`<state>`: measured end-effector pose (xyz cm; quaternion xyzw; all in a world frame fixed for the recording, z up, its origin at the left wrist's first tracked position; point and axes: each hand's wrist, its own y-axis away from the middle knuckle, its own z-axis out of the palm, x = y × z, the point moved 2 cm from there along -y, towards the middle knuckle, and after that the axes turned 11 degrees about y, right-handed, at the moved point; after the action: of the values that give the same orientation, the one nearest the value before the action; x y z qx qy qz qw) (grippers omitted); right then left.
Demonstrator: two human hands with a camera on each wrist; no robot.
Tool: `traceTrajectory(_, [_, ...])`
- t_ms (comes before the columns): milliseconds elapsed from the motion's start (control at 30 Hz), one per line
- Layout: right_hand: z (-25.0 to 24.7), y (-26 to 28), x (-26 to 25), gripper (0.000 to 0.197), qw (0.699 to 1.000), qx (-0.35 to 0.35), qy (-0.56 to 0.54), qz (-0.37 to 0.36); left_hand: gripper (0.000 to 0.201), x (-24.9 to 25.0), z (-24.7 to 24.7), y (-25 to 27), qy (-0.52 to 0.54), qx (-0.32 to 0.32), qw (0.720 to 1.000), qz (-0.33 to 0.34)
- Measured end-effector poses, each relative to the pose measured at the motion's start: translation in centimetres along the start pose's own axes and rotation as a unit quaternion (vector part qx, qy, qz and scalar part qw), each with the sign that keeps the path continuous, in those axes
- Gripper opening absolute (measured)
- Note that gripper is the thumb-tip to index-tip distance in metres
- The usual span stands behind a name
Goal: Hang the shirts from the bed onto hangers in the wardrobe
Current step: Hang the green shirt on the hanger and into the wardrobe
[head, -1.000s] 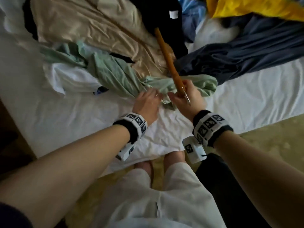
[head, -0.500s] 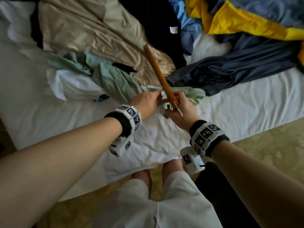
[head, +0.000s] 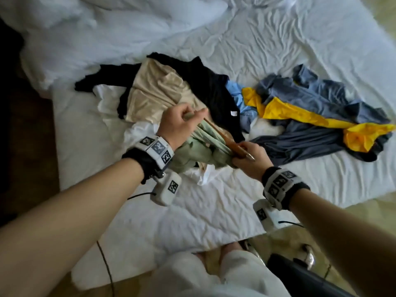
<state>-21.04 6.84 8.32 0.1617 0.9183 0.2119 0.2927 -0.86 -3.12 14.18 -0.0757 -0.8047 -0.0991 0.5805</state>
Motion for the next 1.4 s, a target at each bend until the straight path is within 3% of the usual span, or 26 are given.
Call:
traceTrajectory(100, [-3.2, 0.3, -1.9, 0.018, 0.998, 0.012, -0.047, -0.032, 0.052, 2.2, -2.3, 0.3, -0.088, -0.08, 0.993, 0.01])
traceTrajectory(233, [-6.8, 0.1, -3.1, 0.017, 0.989, 0.049, -0.135, -0.042, 0.05, 3.1, -4.7, 1.3, -0.239, -0.185, 0.953, 0.0])
traceTrajectory(333, [-8.7, 0.4, -4.1, 0.023, 0.987, 0.07, -0.13, -0.061, 0.042, 2.7, -6.2, 2.0, -0.341, -0.181, 0.922, -0.009])
traceTrajectory(400, [-9.5, 0.7, -5.0, 0.027, 0.989, 0.071, -0.111, -0.069, 0.038, 2.6, -6.3, 2.2, -0.367, -0.164, 0.915, 0.019])
traceTrajectory(500, [-10.7, 1.4, -6.9, 0.017, 0.986, 0.095, -0.079, -0.108, 0.029, 3.4, -6.4, 1.9, -0.312, -0.102, 0.942, 0.077])
traceTrajectory(567, [-11.7, 1.4, -7.5, 0.009, 0.984, 0.119, -0.055, -0.121, 0.022, 3.9, -6.9, 1.5, -0.257, -0.083, 0.962, 0.049])
traceTrajectory(633, [-12.8, 1.6, -8.1, 0.014, 0.98, 0.149, -0.057, -0.121, 0.012, 4.2, -7.5, 1.4, -0.264, -0.101, 0.959, 0.009])
traceTrajectory(767, [-14.3, 1.2, -7.8, 0.028, 0.974, 0.18, -0.114, -0.082, 0.03, 4.3, -8.4, 1.6, -0.408, -0.178, 0.895, -0.027])
traceTrajectory(900, [-15.5, 1.4, -7.7, 0.027, 0.968, 0.197, -0.136, -0.081, 0.023, 4.1, -9.0, 1.2, -0.48, -0.248, 0.838, -0.073])
traceTrajectory(967, [-16.1, 1.4, -7.5, 0.032, 0.968, 0.197, -0.134, -0.077, 0.018, 4.4, -9.5, 0.8, -0.515, -0.249, 0.817, -0.072])
traceTrajectory(1133, [-17.9, 1.3, -6.9, 0.02, 0.963, 0.22, -0.137, -0.068, 0.03, 5.6, -11.4, 0.0, -0.616, -0.236, 0.75, -0.048])
traceTrajectory(1233, [-18.8, 1.1, -6.6, 0.019, 0.962, 0.231, -0.131, -0.06, 0.037, 5.7, -12.9, -0.3, -0.641, -0.213, 0.732, -0.087])
traceTrajectory(1333, [-19.1, 1.2, -6.1, 0.014, 0.964, 0.231, -0.127, -0.042, 0.029, 6.3, -14.5, -0.2, -0.663, -0.192, 0.713, -0.121])
traceTrajectory(1400, [-19.2, 1.2, -5.9, 0.008, 0.963, 0.236, -0.121, -0.036, 0.018, 6.6, -15.5, -0.2, -0.656, -0.166, 0.724, -0.132])
